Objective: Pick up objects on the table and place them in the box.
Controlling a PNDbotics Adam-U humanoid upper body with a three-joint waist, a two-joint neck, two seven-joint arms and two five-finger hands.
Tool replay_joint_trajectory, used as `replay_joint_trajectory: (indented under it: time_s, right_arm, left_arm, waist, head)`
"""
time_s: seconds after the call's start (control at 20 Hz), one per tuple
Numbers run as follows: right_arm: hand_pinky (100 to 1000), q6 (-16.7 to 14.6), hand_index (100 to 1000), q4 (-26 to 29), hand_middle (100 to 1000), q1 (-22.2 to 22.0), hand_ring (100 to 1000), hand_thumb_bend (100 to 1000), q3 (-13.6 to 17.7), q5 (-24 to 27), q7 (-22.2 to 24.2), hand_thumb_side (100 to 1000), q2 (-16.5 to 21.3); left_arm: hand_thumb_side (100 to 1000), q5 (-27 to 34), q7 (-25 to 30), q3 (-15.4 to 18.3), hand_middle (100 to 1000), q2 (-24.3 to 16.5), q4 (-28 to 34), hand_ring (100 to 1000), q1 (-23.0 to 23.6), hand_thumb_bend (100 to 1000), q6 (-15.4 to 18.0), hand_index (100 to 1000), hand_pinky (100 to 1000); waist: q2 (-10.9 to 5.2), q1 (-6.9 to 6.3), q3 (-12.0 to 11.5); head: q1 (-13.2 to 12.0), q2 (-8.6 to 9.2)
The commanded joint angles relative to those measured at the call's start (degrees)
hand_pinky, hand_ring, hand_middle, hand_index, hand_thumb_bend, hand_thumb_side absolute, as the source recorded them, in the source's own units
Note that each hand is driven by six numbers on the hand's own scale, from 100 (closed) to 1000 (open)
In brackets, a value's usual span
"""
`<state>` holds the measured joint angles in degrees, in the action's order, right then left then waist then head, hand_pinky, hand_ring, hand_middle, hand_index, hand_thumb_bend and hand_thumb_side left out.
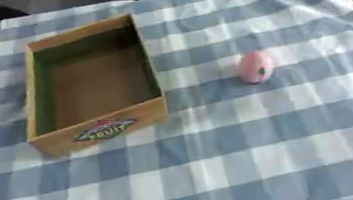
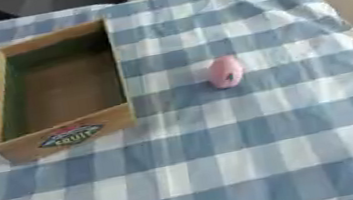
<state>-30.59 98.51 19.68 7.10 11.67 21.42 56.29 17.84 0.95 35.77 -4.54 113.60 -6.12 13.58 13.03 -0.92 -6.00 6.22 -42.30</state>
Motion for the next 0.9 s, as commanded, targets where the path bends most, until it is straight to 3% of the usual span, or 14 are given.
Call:
replay_joint_trajectory:
  time_s: [0.05, 0.25, 0.5, 0.9]
  right_arm:
    - [905, -3.0, 941, -2.1, 854, 2.4, 998, 636, -1.5, -2.1, 1.0, 1000, 5.2]
    - [903, -5.8, 946, -5.0, 859, 5.0, 1000, 660, -4.4, -4.4, 2.6, 1000, 7.9]
    - [901, -8.3, 968, -7.7, 871, 8.8, 1000, 689, -8.6, -7.4, 5.5, 908, 9.9]
    - [889, -10.4, 969, -13.9, 869, 17.5, 1000, 711, -15.4, -11.2, 10.0, 809, 8.3]
  left_arm:
    - [570, -0.3, 0.4, -0.1, 578, -1.3, 1.0, 391, 0.1, 178, 0.0, 824, 512]
    - [567, -0.2, 0.7, -0.1, 578, -1.1, 1.0, 389, 0.2, 182, 0.1, 825, 514]
    - [566, -0.2, 1.2, -0.2, 578, -0.9, 1.0, 388, 0.4, 185, 0.1, 825, 516]
    - [565, -0.1, 1.9, -0.3, 578, -0.8, 1.0, 386, 0.6, 187, -0.2, 826, 517]
  waist:
    - [-0.67, 0.11, -0.1]
    - [-0.17, 0.15, -0.4]
    - [0.44, 0.31, -0.8]
    - [0.59, 0.56, -1.5]
  head:
    - [0.4, 0.19]
    - [0.7, 1.18]
    - [1.3, 2.55]
    - [2.5, 3.64]
